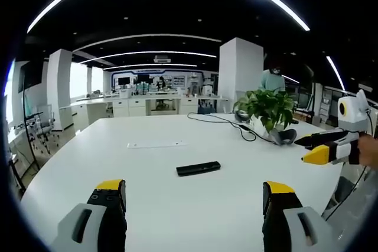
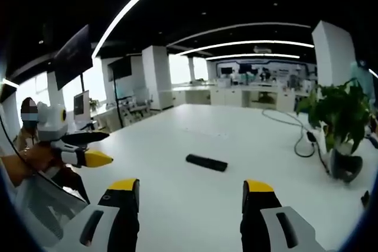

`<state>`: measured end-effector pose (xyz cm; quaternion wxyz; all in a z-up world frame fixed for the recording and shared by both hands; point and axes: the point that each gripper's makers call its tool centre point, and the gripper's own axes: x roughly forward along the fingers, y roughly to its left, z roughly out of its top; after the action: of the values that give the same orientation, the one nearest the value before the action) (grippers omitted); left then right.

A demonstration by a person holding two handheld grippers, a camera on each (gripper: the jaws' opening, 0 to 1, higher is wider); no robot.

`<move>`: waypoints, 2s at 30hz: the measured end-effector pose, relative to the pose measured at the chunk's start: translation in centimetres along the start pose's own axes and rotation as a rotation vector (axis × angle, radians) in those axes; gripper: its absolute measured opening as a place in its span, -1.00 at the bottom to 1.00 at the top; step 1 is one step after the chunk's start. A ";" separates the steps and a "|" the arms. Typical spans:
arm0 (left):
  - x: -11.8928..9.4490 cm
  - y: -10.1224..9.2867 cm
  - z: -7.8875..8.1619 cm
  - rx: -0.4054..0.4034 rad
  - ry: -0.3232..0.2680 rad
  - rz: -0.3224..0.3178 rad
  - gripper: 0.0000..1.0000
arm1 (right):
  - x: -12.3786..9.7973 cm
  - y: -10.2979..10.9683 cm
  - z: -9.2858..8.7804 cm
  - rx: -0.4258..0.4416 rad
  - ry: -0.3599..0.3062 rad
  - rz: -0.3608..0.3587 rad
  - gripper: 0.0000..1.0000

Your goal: Press the specified remote control buttons in sequence, fully releasing each button before pressing the next.

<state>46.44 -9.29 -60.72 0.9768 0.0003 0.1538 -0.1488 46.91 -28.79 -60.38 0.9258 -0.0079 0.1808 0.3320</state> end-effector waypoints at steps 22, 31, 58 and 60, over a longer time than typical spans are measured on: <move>0.7 1.3 2.8 0.042 -0.028 -0.024 1.00 | 0.8 -1.3 4.2 -0.087 -0.065 0.028 0.37; 2.6 2.3 3.2 0.104 -0.028 -0.048 1.00 | 2.5 -2.4 4.8 -0.141 -0.091 0.046 0.38; 10.6 4.6 0.9 0.240 0.095 -0.161 1.00 | 9.5 -6.3 2.3 -0.246 0.040 0.090 0.35; 11.1 4.6 0.7 0.253 0.104 -0.178 1.00 | 9.9 -6.5 2.1 -0.258 0.046 0.094 0.34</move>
<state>58.06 -8.19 -63.57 0.9426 0.1173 0.1838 -0.2529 58.66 -27.48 -62.46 0.8961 -0.1259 0.1578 0.3954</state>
